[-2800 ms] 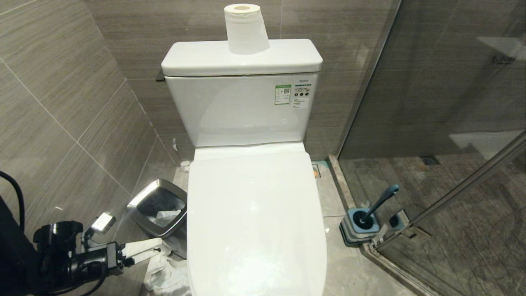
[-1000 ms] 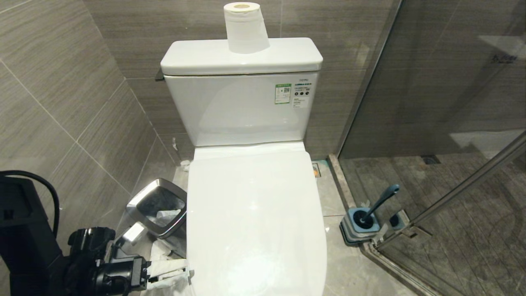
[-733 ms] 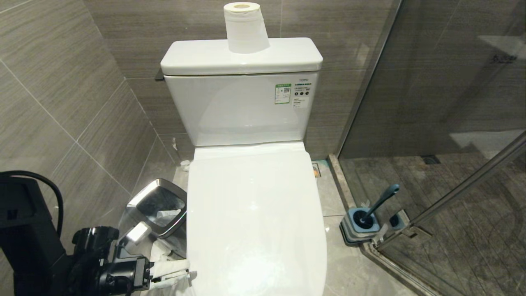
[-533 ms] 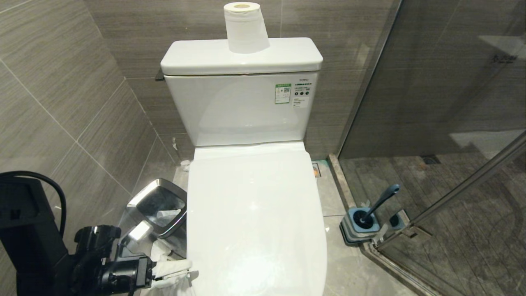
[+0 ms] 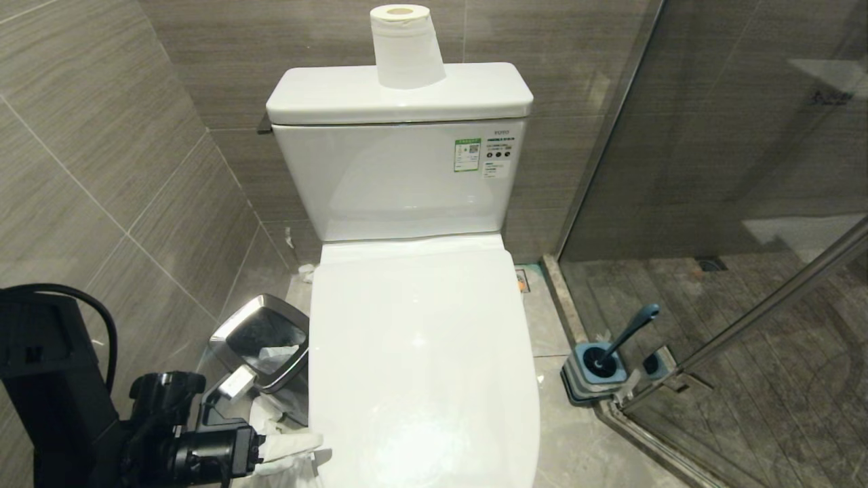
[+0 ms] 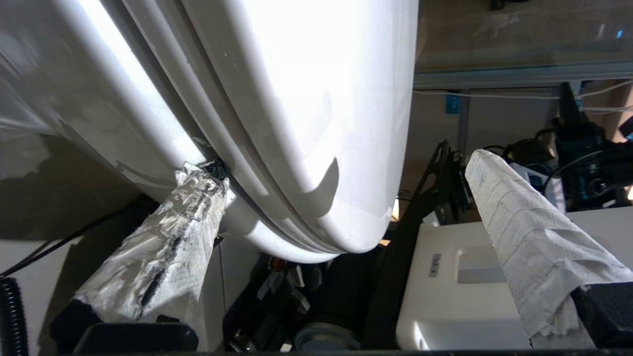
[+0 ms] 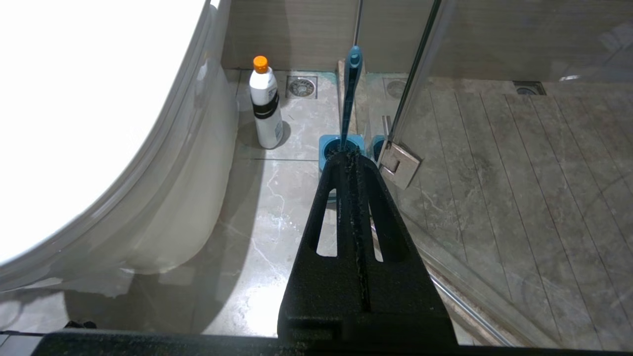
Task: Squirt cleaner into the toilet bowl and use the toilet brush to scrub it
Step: Use the left hand to lift the toilet lid slightly
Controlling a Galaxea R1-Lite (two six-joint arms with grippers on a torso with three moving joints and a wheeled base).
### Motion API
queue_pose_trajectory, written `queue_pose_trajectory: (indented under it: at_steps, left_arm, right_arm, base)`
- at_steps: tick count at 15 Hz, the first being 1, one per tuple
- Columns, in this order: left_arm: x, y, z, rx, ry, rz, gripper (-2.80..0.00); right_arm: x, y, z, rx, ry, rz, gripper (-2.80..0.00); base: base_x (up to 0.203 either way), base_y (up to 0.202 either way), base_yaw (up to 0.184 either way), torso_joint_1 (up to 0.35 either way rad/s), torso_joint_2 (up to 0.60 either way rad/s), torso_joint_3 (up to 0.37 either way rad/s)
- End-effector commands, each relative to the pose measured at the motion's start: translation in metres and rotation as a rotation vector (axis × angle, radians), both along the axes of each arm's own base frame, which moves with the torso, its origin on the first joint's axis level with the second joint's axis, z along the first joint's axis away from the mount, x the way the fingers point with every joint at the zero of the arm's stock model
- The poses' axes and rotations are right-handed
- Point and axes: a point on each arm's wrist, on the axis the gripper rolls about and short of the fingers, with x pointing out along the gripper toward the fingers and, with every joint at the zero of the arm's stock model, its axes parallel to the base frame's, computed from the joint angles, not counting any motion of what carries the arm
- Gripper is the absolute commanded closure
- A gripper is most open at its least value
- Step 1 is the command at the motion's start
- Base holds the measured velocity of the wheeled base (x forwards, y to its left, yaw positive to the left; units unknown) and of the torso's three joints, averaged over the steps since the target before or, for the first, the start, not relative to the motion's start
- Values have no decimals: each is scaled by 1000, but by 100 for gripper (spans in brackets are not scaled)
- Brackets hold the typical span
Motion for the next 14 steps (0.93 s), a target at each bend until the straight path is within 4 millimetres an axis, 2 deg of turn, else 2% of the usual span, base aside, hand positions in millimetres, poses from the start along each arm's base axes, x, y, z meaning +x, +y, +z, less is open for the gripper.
queue_pose_trajectory:
  at_steps: [1, 7, 14]
  left_arm:
    - [0, -5, 0, 18, -13, -10, -280]
    - [-3, -16, -1, 54, -31, -44, -280]
    - [-7, -19, 5, -33, -15, -96, -280]
  right_arm:
    - [0, 0, 0, 0, 1, 0, 0]
    - [0, 0, 0, 0, 1, 0, 0]
    - [0, 0, 0, 0, 2, 0, 0]
  base:
    - [0, 0, 0, 0, 0, 0]
    - [0, 0, 0, 0, 0, 0]
    - [0, 0, 0, 0, 0, 0]
